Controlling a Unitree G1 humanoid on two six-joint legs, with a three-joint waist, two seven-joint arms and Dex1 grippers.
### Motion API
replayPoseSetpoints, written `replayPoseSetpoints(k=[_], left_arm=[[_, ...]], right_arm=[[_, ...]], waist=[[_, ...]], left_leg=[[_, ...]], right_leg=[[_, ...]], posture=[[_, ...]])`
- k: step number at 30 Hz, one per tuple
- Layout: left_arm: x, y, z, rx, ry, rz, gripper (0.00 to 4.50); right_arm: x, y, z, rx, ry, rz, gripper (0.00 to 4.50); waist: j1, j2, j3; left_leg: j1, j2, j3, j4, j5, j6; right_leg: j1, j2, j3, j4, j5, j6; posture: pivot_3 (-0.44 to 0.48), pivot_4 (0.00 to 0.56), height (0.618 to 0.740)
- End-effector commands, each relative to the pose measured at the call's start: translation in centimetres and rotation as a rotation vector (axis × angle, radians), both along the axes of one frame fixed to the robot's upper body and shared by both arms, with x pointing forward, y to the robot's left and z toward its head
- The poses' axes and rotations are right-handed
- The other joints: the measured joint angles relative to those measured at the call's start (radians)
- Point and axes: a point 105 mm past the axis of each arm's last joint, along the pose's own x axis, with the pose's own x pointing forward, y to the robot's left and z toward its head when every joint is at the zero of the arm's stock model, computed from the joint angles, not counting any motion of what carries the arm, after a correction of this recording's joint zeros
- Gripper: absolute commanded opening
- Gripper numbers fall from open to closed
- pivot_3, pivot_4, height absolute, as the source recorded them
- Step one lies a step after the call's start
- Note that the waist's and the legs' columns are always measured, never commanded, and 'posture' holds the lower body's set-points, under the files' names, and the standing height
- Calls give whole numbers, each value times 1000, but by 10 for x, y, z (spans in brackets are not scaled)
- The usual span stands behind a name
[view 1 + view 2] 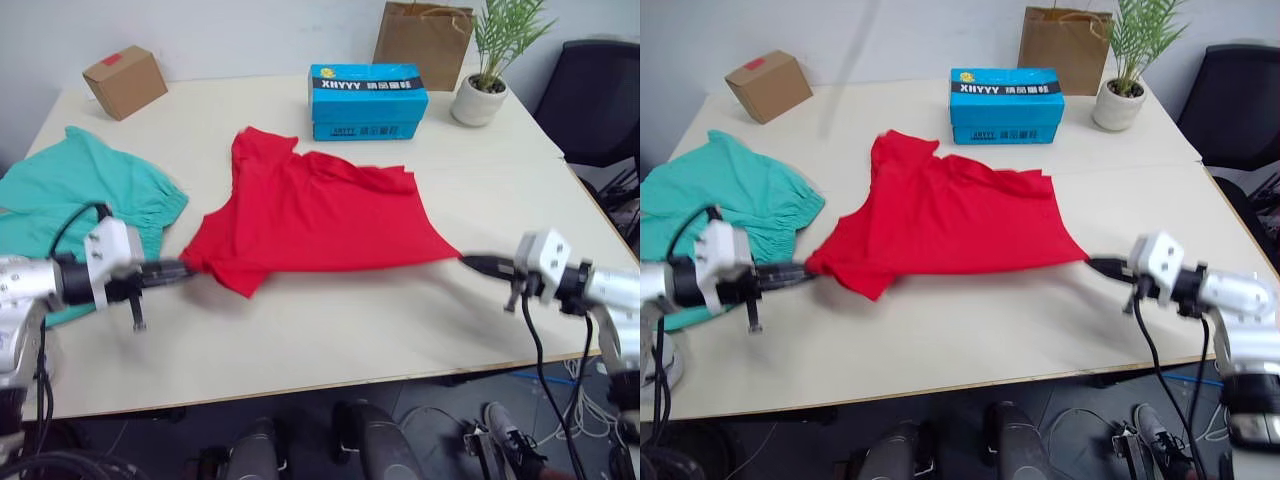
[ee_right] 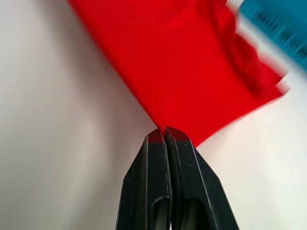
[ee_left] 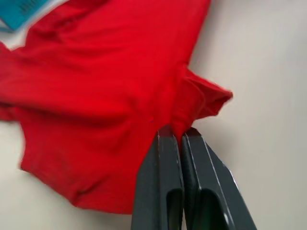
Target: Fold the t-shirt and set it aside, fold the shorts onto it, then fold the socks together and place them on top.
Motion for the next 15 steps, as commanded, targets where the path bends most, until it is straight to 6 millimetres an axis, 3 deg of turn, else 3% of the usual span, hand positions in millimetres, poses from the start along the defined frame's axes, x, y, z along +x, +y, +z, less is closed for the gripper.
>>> replayPoseSetpoints(k=[1,3,8,13,15], left_arm=[[-19,-6,-5,53,45,-27,0],[-27,-5,-16,72,91,-32,0],[-36,-7,-20,49,144,-40,0],[-62,-5,-33,59,340,-67,0],[-72,-1,-37,68,414,-67,0]], right_arm=[[-11,-10,16,-33,-25,7,21],[-17,-12,11,-45,12,12,21],[-17,-20,11,-34,33,-34,21],[-58,-18,-14,-54,377,49,21],[-61,-20,-15,-59,402,29,21]], waist=[[-1,0,0],[-4,0,0],[1,-1,-1],[16,0,-1],[17,0,-1]], left_leg=[[4,0,0,-1,0,0],[8,-1,0,-3,-5,0],[11,-2,-3,-11,-1,-2],[11,-2,-5,-15,1,-6],[11,-1,-6,-14,0,-6]], right_leg=[[4,0,0,-1,0,0],[7,-1,1,-3,-1,-2],[8,0,1,-4,-1,-4],[6,1,-1,-1,-8,-6],[6,1,-1,0,-11,-5]], posture=[[0,150,740],[0,150,740],[0,150,740],[0,150,740],[0,150,740]])
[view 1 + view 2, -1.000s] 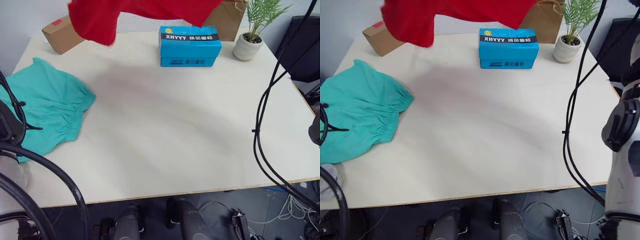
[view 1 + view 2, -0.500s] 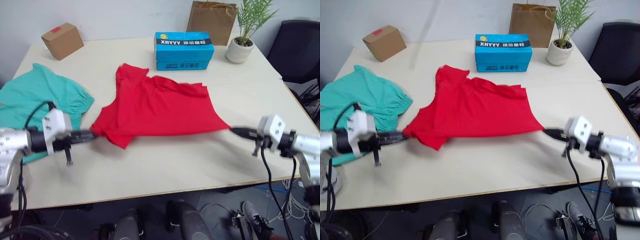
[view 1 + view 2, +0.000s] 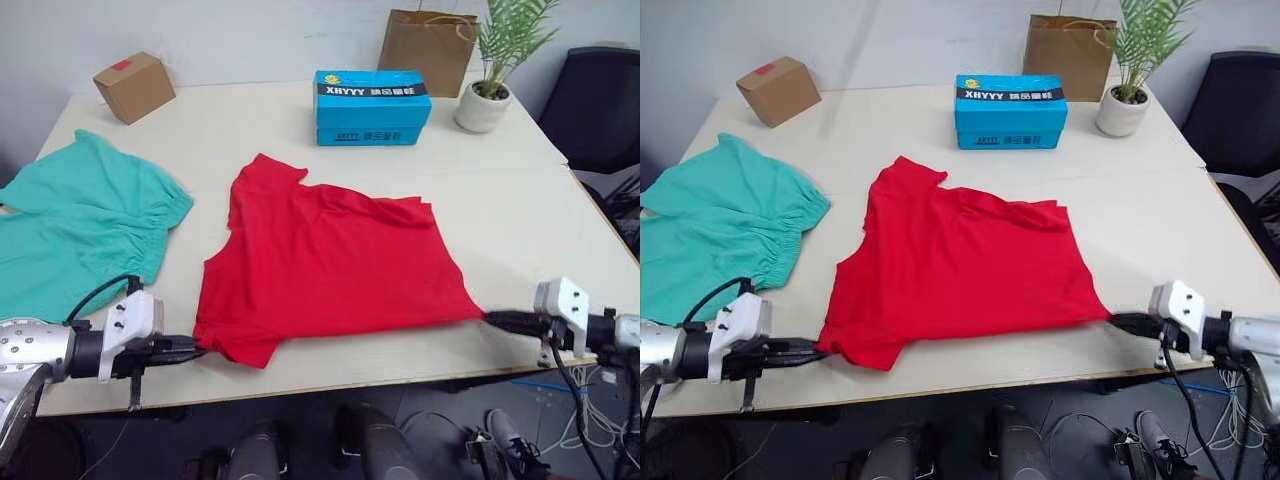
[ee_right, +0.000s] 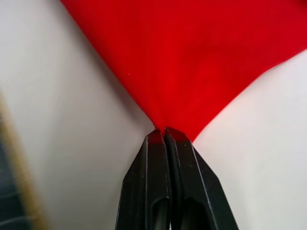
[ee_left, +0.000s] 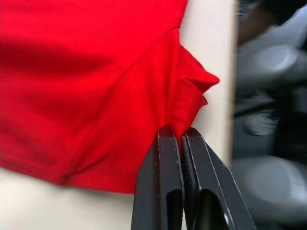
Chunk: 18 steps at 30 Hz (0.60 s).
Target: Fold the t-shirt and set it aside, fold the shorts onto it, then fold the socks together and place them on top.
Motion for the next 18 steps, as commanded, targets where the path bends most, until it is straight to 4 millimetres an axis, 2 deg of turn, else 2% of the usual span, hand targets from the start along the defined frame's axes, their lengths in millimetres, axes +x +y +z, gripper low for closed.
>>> replayPoseSetpoints(k=[1,4,8,11,13,15,16,18], left_arm=[[-14,2,5,13,75,-15,0],[-18,1,5,0,110,-13,0],[-10,-2,7,-33,61,3,0],[8,-5,22,-120,-10,57,0],[33,1,35,-128,-107,110,0],[65,10,55,-120,-241,164,0],[83,15,67,-117,-316,204,0],[134,30,119,-136,-590,345,0]], right_arm=[[-5,-1,6,-17,44,-3,21],[-18,-7,-5,-85,151,18,21],[-7,-1,3,-53,101,12,21],[0,6,14,-13,100,24,21],[15,12,26,3,46,51,21],[46,20,50,30,-111,50,21],[65,26,71,54,-233,50,21],[115,37,136,93,-576,-25,21]], waist=[[-2,0,0],[2,0,0],[5,-2,-1],[5,-2,-1],[5,-1,-1],[3,-2,-1],[1,-2,-1],[-3,-2,0]], left_leg=[[0,0,0,0,-1,0],[0,-1,0,2,-3,4],[0,-1,-2,2,-5,3],[0,-2,-3,2,-5,3],[0,-1,-3,1,-2,7],[0,-1,-3,2,-1,6],[1,-2,-3,2,0,6],[1,-2,-3,2,1,5]], right_leg=[[0,0,0,0,0,0],[0,-1,0,-1,0,0],[2,-1,-1,-3,0,0],[3,-1,-1,-3,0,-1],[3,-1,-1,-3,0,-1],[3,-1,-1,-2,0,-1],[3,0,-2,-2,1,-1],[3,1,-1,-2,6,-4]], posture=[[0,150,740],[0,150,740],[0,150,740],[0,150,740],[0,150,740],[0,150,740],[0,150,740],[0,150,740]])
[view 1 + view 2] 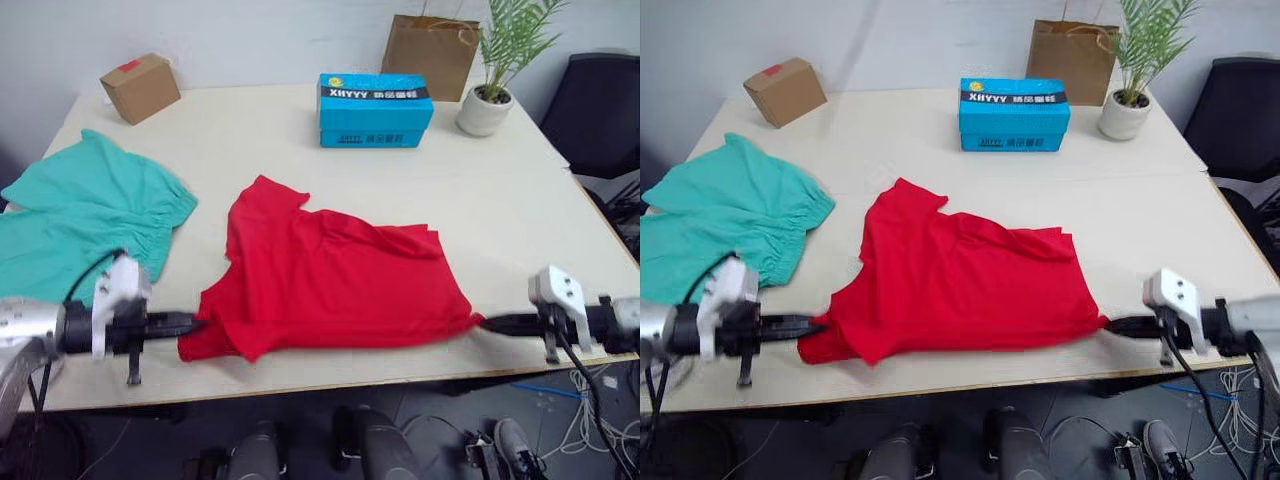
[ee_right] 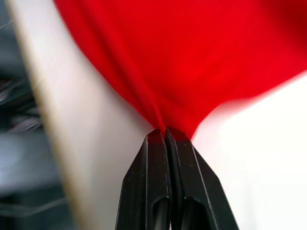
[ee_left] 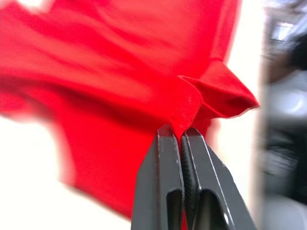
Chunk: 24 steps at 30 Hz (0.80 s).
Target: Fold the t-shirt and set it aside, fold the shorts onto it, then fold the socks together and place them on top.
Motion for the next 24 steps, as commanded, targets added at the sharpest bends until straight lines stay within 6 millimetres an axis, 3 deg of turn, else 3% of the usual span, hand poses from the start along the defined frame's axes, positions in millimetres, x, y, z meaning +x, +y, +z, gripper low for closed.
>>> replayPoseSetpoints(k=[1,4,5,7,9,12,14,17,21,24], left_arm=[[68,25,78,-15,-405,240,0],[101,40,158,-46,-756,438,0],[104,43,178,-53,-851,481,0],[95,47,241,-146,-1083,557,0],[79,44,280,-190,-1226,551,0],[55,37,312,-183,-1366,480,0],[44,28,315,-97,-1417,385,0],[42,19,297,39,-1402,251,0],[46,19,237,116,-1205,78,0],[38,12,181,152,-998,-42,0]], right_arm=[[67,10,103,49,-524,-138,21],[93,17,191,137,-854,-282,21],[95,18,213,169,-923,-320,21],[84,22,276,269,-1146,-395,21],[69,23,311,322,-1279,-420,21],[57,19,331,345,-1355,-438,21],[61,12,322,321,-1330,-444,21],[71,3,295,284,-1264,-440,21],[87,-2,217,232,-1049,-347,21],[83,-1,154,138,-905,-238,21]], waist=[[-4,0,3],[-3,-1,5],[-2,-1,5],[0,-2,4],[0,-3,4],[-2,-3,3],[-3,-3,3],[-3,-3,3],[-4,-3,3],[-10,-3,3]], left_leg=[[0,-1,0,1,2,0],[-5,-2,-1,-3,12,-8],[-5,-2,-1,-3,13,-10],[-8,0,1,-5,11,-12],[-20,0,1,-3,10,-12],[-34,-2,5,-3,6,-9],[-35,-5,9,-2,3,-6],[-35,-5,18,1,3,-5],[-33,-4,21,10,4,-4],[-27,0,21,17,6,-3]], right_leg=[[0,1,0,1,3,-1],[-7,1,1,1,9,-1],[-7,1,0,1,7,-1],[-12,1,-1,2,4,-3],[-24,1,-2,6,3,-3],[-39,1,-3,7,3,-3],[-40,0,-6,6,3,-3],[-39,-1,-6,5,3,-3],[-36,-1,-3,9,5,0],[-35,-2,2,22,5,0]], posture=[[0,150,740],[0,150,740],[0,150,740],[0,150,740],[0,150,740],[0,150,740],[0,150,740],[0,150,740],[0,150,740],[0,150,740]])
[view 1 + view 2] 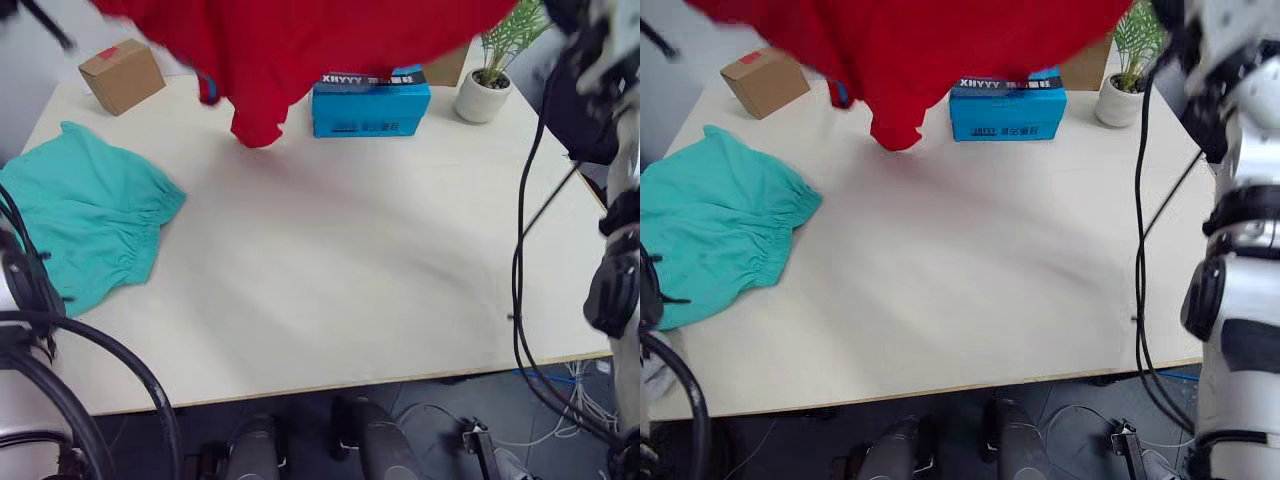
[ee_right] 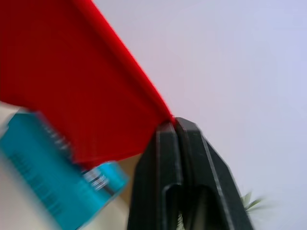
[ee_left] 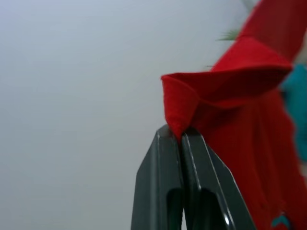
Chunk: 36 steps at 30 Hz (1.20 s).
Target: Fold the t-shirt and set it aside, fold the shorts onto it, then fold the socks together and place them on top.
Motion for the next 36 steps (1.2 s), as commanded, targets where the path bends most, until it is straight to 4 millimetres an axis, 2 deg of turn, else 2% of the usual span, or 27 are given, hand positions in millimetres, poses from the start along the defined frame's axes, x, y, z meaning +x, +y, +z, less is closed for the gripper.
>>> replayPoseSetpoints(k=[1,3,5,6,7,8,11,12,13,14,18,21,24,32,36], left_arm=[[-30,-10,-17,49,85,-90,0],[-41,-19,-37,22,186,-129,0],[-58,-34,-81,13,416,-195,0],[-69,-38,-108,50,550,-206,0],[-78,-40,-124,76,633,-207,0],[-85,-40,-137,95,696,-198,0],[-114,-34,-194,77,1008,-167,0],[-123,-30,-211,86,1075,-149,0],[-126,-27,-219,93,1088,-129,0],[-127,-26,-223,70,1098,-122,0],[-133,-27,-231,6,1138,-128,0],[-140,-31,-237,-19,1177,-154,0],[-144,-33,-241,-22,1191,-157,0],[-148,-27,-238,-130,1290,-130,0],[-145,-20,-227,-204,1313,-104,0]], right_arm=[[-19,-1,-23,-77,35,76,21],[-29,-3,-49,-109,107,112,21],[-48,-7,-88,-181,212,163,21],[-56,-10,-102,-193,266,173,21],[-61,-11,-110,-194,300,178,21],[-66,-12,-116,-182,330,187,21],[-95,-14,-159,-220,543,266,21],[-105,-15,-171,-256,600,289,21],[-111,-16,-179,-278,643,295,21],[-115,-17,-183,-288,663,299,21],[-125,-24,-192,-266,750,290,21],[-137,-33,-201,-291,841,284,21],[-140,-41,-205,-297,871,244,21],[-159,-39,-212,-261,1065,278,21],[-157,-38,-206,-237,1112,260,21]], waist=[[-5,0,0],[-9,0,0],[-13,0,0],[-15,1,0],[-16,1,-1],[-15,1,0],[-16,1,0],[-15,2,0],[-14,2,-1],[-13,2,-1],[-8,2,-1],[1,2,-1],[10,2,-1],[12,2,-1],[13,2,-1]], left_leg=[[2,0,-2,-1,1,0],[4,1,-6,-1,2,-1],[4,1,-7,-1,2,-2],[8,1,-7,-3,2,-3],[12,2,-9,-5,1,-4],[16,2,-9,-7,0,-6],[22,3,-10,-8,-1,-7],[25,3,-11,-9,-1,-8],[31,3,-14,-10,-1,-9],[35,3,-16,-11,-2,-10],[36,1,-23,-18,-4,-6],[37,1,-23,-20,-4,-4],[37,2,-23,-20,-5,-7],[37,4,-24,-19,-9,-4],[37,5,-23,-19,-10,-4]], right_leg=[[0,0,2,1,0,0],[1,0,3,4,0,0],[0,0,5,5,0,-1],[3,0,5,4,-1,-2],[7,1,5,2,-4,-2],[11,1,5,1,-5,-2],[17,3,5,1,-7,-4],[20,4,5,1,-8,-4],[26,4,4,-1,-10,-5],[31,4,2,-3,-11,-5],[37,6,-1,-18,-7,-7],[38,6,-1,-19,-6,-7],[38,8,-1,-19,-7,-7],[38,9,-1,-20,-7,-7],[38,11,0,-21,-7,-7]], posture=[[0,150,740],[0,150,740],[0,150,740],[0,150,740],[0,150,740],[0,150,740],[0,150,740],[0,150,740],[0,150,740],[0,150,740],[0,150,740],[0,150,740],[0,150,740],[0,150,740],[0,150,740]])
